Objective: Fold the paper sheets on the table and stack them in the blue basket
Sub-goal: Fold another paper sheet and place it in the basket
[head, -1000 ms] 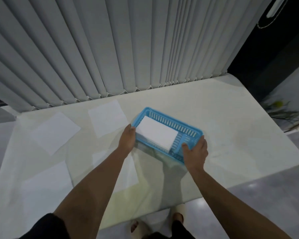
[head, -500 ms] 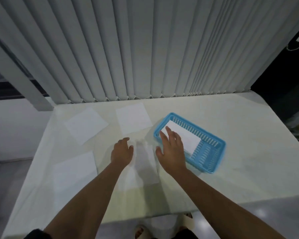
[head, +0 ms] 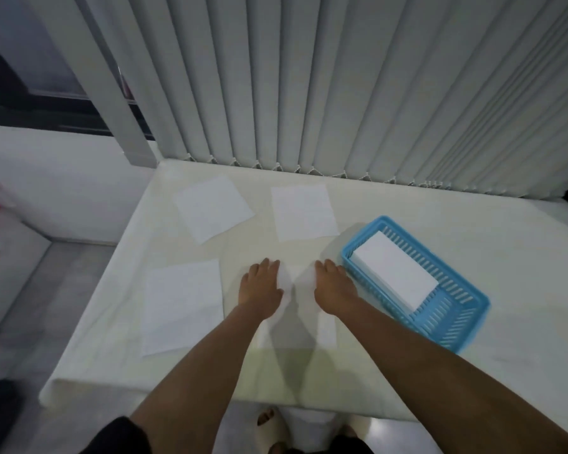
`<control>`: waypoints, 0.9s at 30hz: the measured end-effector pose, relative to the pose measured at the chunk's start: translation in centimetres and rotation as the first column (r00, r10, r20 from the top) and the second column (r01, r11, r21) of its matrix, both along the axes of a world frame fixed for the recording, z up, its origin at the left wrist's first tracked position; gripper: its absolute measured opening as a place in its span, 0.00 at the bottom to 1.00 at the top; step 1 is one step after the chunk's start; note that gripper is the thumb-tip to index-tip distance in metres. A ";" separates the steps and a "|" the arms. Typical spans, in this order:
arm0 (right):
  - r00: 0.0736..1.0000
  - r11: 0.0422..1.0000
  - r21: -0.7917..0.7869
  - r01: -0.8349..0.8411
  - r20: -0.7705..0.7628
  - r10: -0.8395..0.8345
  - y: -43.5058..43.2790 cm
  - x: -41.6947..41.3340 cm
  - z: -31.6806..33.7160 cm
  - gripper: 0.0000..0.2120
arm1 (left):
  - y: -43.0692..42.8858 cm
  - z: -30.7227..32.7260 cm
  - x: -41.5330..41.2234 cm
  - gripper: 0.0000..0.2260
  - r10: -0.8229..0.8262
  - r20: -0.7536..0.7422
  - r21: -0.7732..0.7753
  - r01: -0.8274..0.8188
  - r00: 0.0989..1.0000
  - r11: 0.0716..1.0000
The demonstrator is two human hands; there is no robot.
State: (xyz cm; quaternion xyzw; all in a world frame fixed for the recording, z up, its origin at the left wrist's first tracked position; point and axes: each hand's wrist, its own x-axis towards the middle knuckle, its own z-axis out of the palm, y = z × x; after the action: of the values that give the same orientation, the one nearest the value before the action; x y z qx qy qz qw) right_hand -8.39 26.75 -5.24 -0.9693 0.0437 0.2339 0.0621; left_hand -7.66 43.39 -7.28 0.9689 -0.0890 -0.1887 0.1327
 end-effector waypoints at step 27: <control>0.921 0.961 0.090 -0.260 0.321 0.219 -1.1 -7.5 2.4 0.15 | 3.7 2.9 -4.8 0.07 -0.134 0.056 -0.228 0.144 0.989 0.963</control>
State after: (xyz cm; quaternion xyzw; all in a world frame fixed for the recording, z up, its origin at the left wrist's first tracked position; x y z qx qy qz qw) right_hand -15.93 25.65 -2.88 -0.9857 -0.1009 0.0881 0.1023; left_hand -12.45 47.08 -4.35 0.9418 -0.1808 -0.1665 0.2294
